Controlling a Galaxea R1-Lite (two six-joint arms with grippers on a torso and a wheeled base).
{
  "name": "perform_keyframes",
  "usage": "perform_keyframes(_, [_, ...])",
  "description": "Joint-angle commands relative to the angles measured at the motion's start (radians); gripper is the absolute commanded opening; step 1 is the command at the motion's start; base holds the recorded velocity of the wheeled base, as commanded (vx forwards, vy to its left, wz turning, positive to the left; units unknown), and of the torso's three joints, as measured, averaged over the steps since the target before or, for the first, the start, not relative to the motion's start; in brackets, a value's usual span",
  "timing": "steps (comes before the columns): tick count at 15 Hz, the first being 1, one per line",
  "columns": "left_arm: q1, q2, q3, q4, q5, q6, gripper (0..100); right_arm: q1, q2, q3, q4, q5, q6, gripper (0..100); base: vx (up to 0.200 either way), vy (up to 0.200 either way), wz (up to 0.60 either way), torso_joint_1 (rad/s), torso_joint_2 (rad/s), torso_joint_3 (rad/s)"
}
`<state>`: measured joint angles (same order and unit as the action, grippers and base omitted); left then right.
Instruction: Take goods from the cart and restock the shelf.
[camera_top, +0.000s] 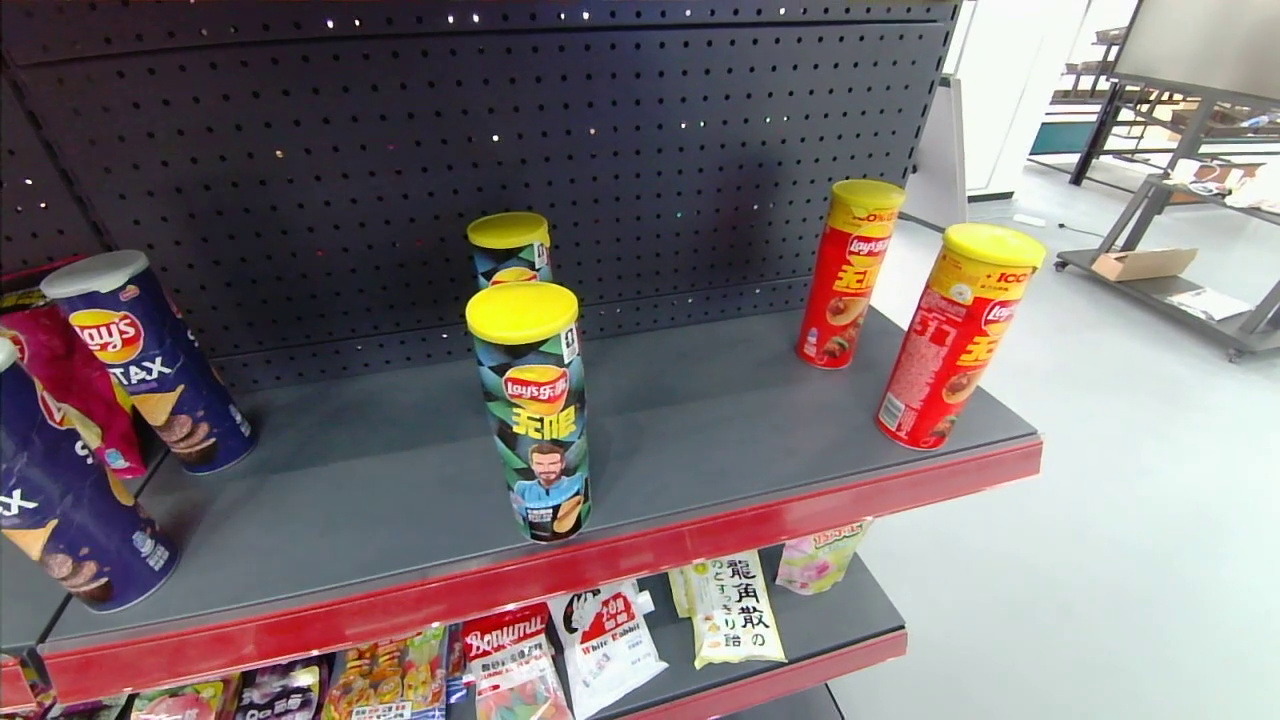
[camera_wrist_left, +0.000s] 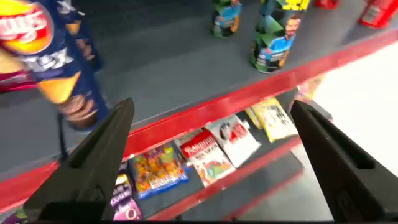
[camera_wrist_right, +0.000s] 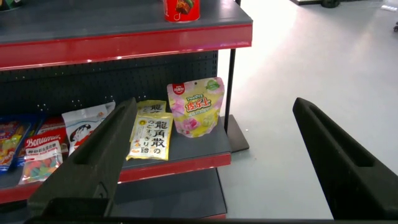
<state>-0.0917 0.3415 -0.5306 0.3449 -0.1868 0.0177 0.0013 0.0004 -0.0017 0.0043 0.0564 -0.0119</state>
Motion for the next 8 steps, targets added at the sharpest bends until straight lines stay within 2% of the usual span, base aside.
perform_keyframes(1, [0.006,-0.233,0.086,0.02,0.055,-0.012,100,0.0,0.0,0.0,0.0,0.0,0.0,100,0.0,0.0,0.0,0.0,0.0,0.0])
perform_keyframes(2, [0.007,-0.237,0.112,0.013,0.089,-0.013,100,0.0,0.0,0.0,-0.001,0.0,0.0,100,0.0,0.0,0.0,0.0,0.0,0.0])
perform_keyframes(3, [0.007,-0.236,0.109,0.013,0.167,-0.013,100,0.0,0.0,0.002,0.0,0.0,-0.002,100,0.0,0.0,0.0,0.0,0.0,0.0])
perform_keyframes(5, [0.012,-0.206,0.101,0.013,0.271,-0.015,100,0.0,0.0,0.0,0.0,0.0,0.0,100,0.0,0.0,0.0,0.0,0.0,0.0])
perform_keyframes(6, [0.044,-0.182,0.089,0.014,0.31,-0.016,100,0.0,0.0,0.0,0.0,0.0,-0.002,100,0.0,0.0,0.0,0.0,0.0,0.0])
perform_keyframes(7, [0.069,-0.167,0.08,0.016,0.31,-0.021,100,0.0,0.0,0.0,-0.001,0.0,0.0,100,0.0,0.0,0.0,0.0,0.0,0.0])
perform_keyframes(8, [0.148,-0.137,0.07,0.016,0.31,-0.042,100,0.0,0.0,0.0,0.0,0.0,0.0,100,0.0,0.0,0.0,0.0,0.0,0.0])
